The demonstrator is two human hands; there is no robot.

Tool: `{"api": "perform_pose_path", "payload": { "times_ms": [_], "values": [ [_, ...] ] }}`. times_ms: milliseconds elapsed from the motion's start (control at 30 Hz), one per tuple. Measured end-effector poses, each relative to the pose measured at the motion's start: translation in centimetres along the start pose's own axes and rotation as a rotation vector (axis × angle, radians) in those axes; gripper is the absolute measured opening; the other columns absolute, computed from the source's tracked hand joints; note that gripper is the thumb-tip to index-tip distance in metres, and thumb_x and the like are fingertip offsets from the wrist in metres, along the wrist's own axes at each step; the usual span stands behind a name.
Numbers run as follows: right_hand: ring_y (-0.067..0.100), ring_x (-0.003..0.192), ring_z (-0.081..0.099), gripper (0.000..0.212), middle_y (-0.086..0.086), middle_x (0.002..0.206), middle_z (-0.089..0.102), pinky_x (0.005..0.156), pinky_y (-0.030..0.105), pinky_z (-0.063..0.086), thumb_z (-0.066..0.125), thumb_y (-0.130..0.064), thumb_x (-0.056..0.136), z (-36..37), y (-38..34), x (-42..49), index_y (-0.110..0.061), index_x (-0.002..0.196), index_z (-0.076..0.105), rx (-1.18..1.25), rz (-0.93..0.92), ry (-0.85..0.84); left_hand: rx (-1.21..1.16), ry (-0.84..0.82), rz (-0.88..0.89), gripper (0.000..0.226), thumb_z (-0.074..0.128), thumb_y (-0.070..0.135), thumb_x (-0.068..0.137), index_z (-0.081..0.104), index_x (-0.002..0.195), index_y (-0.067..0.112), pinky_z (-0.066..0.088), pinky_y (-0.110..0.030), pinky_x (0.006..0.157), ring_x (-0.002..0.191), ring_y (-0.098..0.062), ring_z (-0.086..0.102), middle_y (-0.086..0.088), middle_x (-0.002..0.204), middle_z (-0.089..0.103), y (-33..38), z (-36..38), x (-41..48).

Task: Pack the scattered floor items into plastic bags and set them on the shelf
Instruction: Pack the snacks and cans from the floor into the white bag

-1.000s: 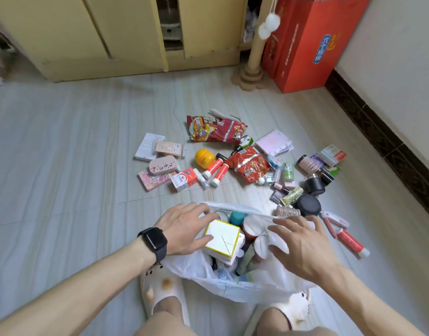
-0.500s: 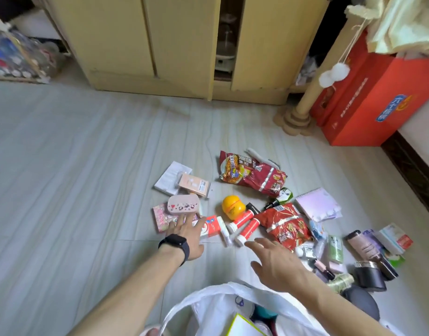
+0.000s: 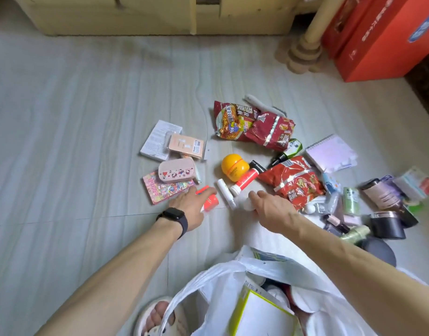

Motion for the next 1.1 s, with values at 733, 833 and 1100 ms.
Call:
{"api": "perform_pose_path", "payload": {
  "times_ms": [733,833,1100],
  "values": [
    [0.024,0.099,0.064,0.038,0.004,0.105,0.070,0.079,0.033,0.047,0.067,-0.036,0.086,3.5,-3.6,-29.9,-0.025,0.122,0.059,0.581,0.325,-0.042,-0.331,0.005,0.429,0.051,0.074,0.038,0.074,0.035,0.106,0.030,0.033,-0.029,0.060,0.073,-0.019,0.051,0.011,0.079,0.049,19.8,-7.9,-18.4],
    [0.017,0.099,0.066,0.033,0.000,0.120,0.068,0.088,0.032,0.050,0.060,-0.026,0.090,2.8,-2.1,-30.0,-0.026,0.123,0.062,0.696,0.363,0.120,-0.375,-0.051,0.422,0.045,0.076,0.041,0.074,0.044,0.104,0.032,0.043,-0.028,0.072,0.081,-0.015,0.054,0.002,0.094,0.054,20.4,-6.7,-18.3],
    [0.012,0.103,0.069,0.055,-0.001,0.115,0.070,0.087,0.034,0.057,0.076,-0.030,0.085,-1.5,-1.3,-30.9,-0.031,0.133,0.050,1.517,0.250,0.340,-0.961,-0.333,0.118,0.028,0.072,0.029,0.087,0.053,0.104,0.020,0.054,-0.037,0.077,0.084,-0.024,0.067,-0.005,0.095,0.066,23.8,-5.5,-18.1]
  ]
}}
Point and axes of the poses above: each hand's wrist, its own x-axis towards the middle knuckle, its own z-axis out of the palm, y = z × x, the point moved 3 cm from there along x, towards the middle knuckle
